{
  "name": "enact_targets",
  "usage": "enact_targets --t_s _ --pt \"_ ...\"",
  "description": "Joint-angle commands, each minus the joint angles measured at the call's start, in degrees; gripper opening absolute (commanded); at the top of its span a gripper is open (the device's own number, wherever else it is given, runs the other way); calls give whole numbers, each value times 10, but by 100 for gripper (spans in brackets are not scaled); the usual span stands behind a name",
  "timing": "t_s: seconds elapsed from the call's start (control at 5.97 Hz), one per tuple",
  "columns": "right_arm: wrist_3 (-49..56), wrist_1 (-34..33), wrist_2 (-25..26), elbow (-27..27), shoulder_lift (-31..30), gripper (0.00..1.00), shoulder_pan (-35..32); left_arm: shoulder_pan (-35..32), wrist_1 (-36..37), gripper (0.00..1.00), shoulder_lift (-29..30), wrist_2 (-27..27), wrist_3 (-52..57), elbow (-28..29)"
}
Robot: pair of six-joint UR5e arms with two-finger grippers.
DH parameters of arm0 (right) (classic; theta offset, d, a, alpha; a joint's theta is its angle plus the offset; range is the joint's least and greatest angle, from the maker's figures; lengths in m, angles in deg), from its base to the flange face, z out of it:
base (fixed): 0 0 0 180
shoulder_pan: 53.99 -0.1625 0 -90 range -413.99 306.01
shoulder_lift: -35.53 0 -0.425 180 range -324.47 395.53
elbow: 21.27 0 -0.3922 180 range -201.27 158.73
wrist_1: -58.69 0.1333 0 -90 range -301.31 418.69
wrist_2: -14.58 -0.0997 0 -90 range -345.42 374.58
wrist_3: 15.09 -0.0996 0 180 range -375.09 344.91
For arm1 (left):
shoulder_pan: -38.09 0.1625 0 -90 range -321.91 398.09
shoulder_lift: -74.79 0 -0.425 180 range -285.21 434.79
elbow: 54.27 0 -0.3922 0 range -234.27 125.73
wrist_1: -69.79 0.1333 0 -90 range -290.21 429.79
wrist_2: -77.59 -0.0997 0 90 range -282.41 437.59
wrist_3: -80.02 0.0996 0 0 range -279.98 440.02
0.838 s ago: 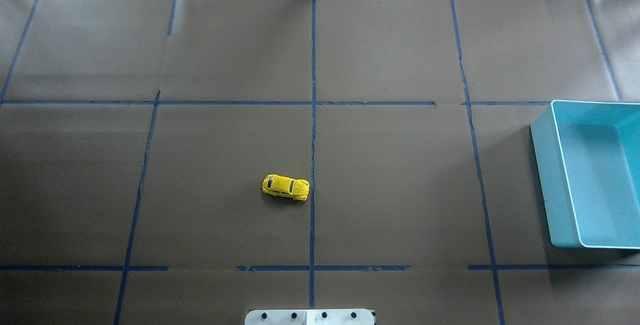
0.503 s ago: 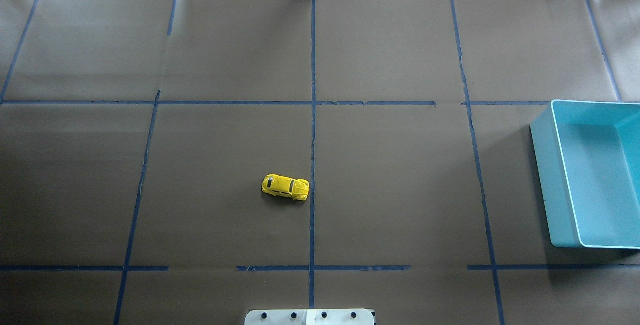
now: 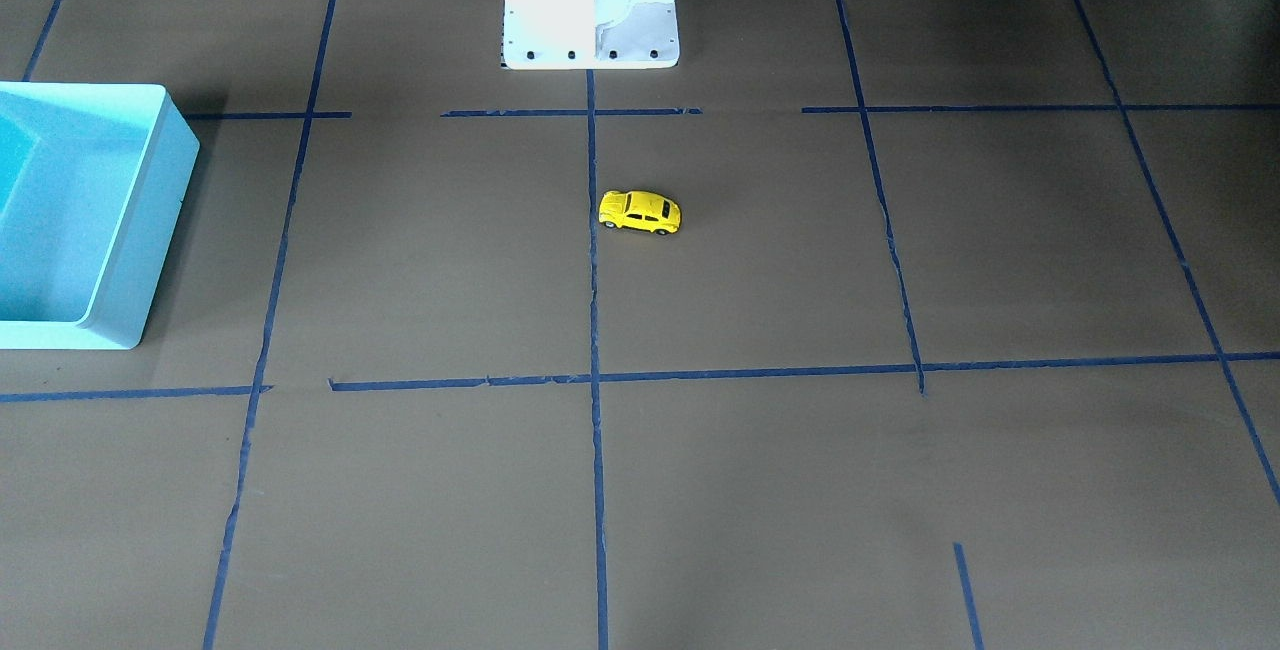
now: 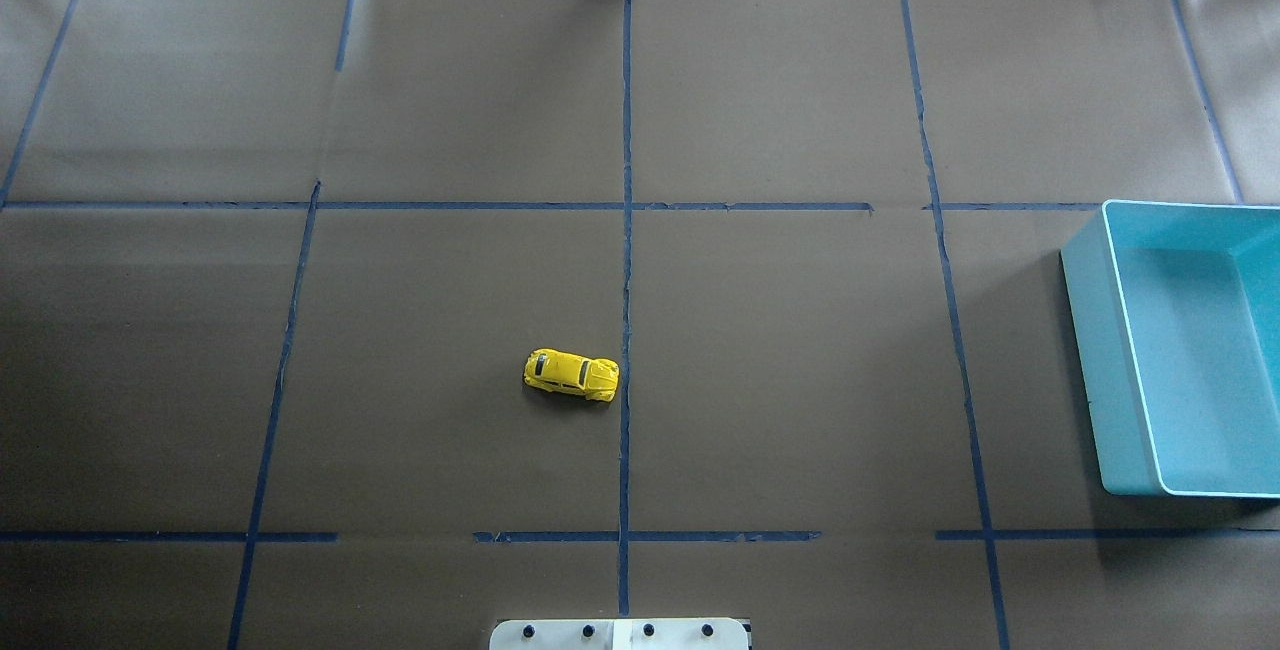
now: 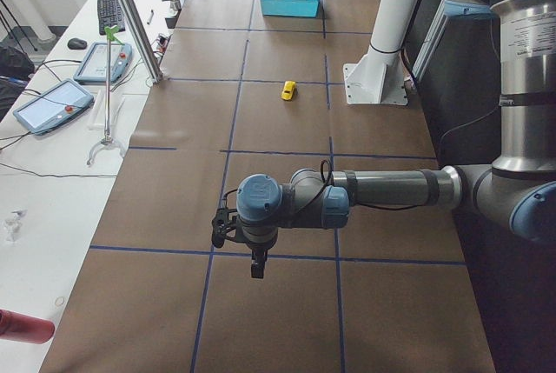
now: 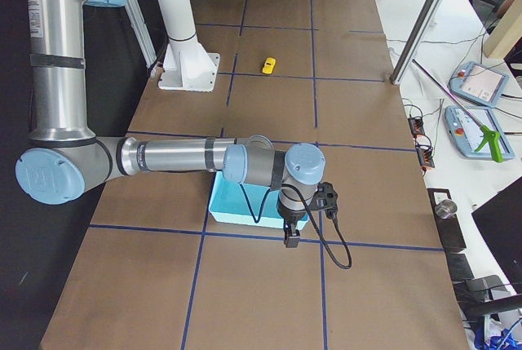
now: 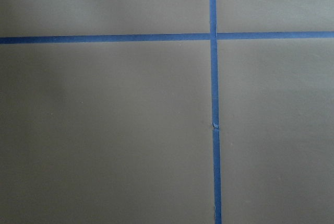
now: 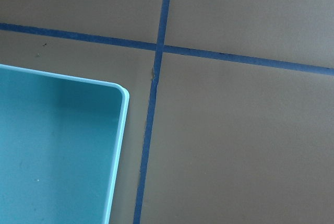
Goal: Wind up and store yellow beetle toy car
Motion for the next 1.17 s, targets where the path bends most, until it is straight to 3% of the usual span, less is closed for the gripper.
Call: enact_targets --t_s 0.0,0.67,1.01 --pt "0 0 -1 0 0 100 1 0 5 100 0 -3 -1 -6" --pt "0 1 -4 0 0 100 0 3 -4 100 10 -3 6 8" --pt "1 0 -4 0 0 100 1 12 -65 100 11 -4 6 11"
